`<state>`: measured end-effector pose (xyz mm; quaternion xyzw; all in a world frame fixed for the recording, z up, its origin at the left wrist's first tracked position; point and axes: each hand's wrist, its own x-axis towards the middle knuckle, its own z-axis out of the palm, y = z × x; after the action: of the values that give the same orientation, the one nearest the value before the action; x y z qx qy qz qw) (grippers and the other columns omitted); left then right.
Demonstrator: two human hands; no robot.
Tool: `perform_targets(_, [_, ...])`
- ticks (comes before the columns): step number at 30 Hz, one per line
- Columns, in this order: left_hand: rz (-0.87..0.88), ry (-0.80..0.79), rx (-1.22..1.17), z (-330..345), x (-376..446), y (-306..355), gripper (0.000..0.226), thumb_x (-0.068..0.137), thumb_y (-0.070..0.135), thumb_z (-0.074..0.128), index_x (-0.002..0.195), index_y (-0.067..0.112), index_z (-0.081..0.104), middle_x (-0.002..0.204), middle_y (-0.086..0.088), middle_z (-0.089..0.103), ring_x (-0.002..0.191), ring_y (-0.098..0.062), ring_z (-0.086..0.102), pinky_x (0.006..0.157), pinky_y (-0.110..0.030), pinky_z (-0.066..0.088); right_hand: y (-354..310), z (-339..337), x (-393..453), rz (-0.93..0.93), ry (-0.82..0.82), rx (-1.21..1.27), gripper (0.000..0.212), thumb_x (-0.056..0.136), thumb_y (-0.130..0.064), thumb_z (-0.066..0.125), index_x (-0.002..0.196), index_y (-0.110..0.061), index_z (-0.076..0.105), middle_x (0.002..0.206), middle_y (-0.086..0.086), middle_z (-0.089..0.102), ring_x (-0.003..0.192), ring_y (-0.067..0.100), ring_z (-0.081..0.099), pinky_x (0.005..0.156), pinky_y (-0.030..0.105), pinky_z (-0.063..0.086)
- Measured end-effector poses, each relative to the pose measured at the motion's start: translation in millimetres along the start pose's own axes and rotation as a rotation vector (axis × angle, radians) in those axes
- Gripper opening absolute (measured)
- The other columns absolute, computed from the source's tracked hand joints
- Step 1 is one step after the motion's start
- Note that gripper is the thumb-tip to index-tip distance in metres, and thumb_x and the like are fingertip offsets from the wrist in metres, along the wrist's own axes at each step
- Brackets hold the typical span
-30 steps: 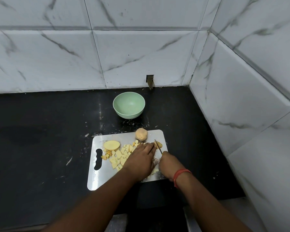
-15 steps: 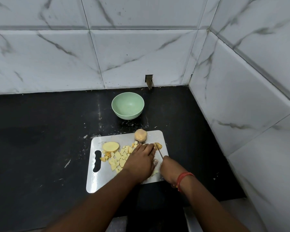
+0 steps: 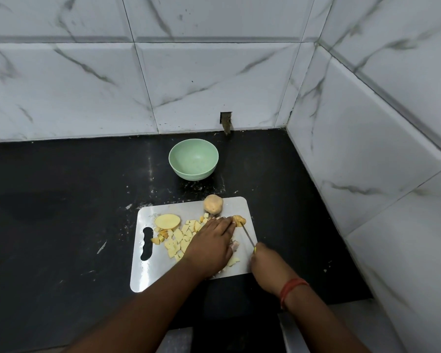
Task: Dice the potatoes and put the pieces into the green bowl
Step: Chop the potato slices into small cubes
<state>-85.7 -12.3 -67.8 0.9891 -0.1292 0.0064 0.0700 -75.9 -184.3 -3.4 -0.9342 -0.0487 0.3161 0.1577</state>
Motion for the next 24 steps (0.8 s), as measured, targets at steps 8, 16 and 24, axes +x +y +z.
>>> perform_targets(8, [-0.003,0.048,-0.027,1,0,-1,0.065,0.100,0.049,0.034,0.146,0.007,0.052,0.146,-0.008,0.051,0.133,-0.026,0.047,0.119,-0.036,0.030,-19,-5,12,-0.092,0.029,-0.029,0.026,0.100,-0.014,0.038,0.122,-0.001,0.047,0.116,0.020,0.058,0.108,0.037,0.058,0.085,0.038,0.046])
perform_targets(16, [0.018,0.082,-0.009,6,1,-4,0.060,0.101,0.045,0.042,0.144,0.006,0.054,0.145,-0.009,0.054,0.133,-0.026,0.048,0.119,-0.038,0.032,-28,2,23,-0.010,-0.018,-0.103,0.027,0.098,-0.010,0.045,0.125,-0.005,0.042,0.119,0.013,0.062,0.108,0.025,0.062,0.079,0.028,0.045])
perform_targets(24, [0.031,0.097,-0.011,9,1,-7,0.060,0.100,0.046,0.040,0.143,0.007,0.056,0.145,-0.008,0.055,0.134,-0.025,0.048,0.120,-0.040,0.033,-30,-4,22,-0.033,0.022,-0.043,0.026,0.097,-0.008,0.038,0.122,-0.004,0.046,0.118,0.017,0.060,0.107,0.030,0.061,0.078,0.031,0.044])
